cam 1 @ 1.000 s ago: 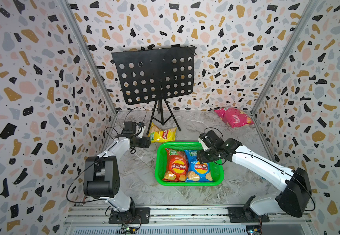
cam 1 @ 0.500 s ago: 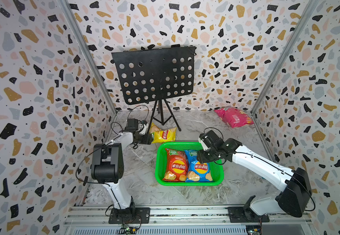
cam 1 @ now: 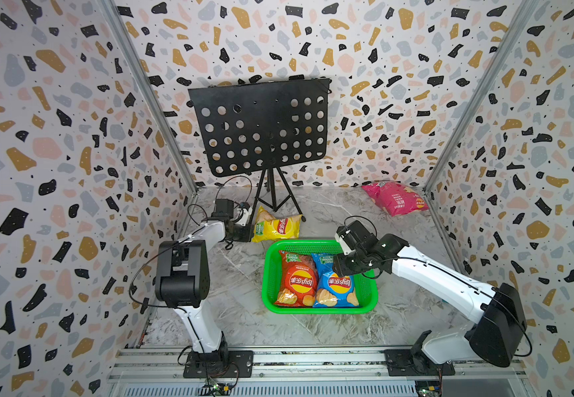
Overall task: Put the potato chips into the basket
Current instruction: Pick up the potato chip from the center of the board.
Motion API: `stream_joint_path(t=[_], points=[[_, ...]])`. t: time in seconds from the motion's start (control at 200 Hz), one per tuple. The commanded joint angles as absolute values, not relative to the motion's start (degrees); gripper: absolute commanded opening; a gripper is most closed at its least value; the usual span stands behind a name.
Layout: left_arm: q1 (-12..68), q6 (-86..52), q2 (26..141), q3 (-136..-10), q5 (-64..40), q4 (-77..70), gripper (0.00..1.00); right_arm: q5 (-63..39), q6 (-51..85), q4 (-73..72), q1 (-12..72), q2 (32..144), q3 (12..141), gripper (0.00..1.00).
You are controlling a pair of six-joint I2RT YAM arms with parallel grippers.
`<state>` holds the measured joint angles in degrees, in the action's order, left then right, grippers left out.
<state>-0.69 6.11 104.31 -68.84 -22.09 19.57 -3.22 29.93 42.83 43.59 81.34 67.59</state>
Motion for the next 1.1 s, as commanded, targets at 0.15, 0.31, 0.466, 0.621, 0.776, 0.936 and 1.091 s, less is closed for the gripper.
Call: stream_joint_path(t=[0.15,0.31,0.466,0.621,0.776,0.936,1.091], points=[[-0.9,9.3,94.0,-63.8,-20.0,22.3,0.00,-2.5,29.8,43.2,43.3,79.3,67.5,0.50],[-0.9,12.6,85.3,-59.8,-16.7,24.4,0.00,-2.8,29.7,42.5,43.3,78.5,67.0,0.50],[-0.9,16.9,76.6,-57.7,-15.1,27.9,0.00,-3.8,29.4,41.0,43.4,77.4,66.4,0.51],[-0.9,20.5,70.7,-58.9,-15.2,33.6,0.00,-6.0,28.4,38.8,43.3,76.3,66.2,0.51],[-0.9,24.2,67.2,-62.3,-17.8,40.9,0.00,-9.0,27.0,36.4,43.4,74.9,66.2,0.51],[-0.9,25.5,64.7,-66.3,-19.2,46.3,0.00,-12.2,24.9,33.6,43.4,72.5,65.5,0.52],[-0.8,26.8,63.4,-70.2,-21.2,51.1,0.00,-14.0,24.1,32.1,43.4,71.4,65.2,0.53]])
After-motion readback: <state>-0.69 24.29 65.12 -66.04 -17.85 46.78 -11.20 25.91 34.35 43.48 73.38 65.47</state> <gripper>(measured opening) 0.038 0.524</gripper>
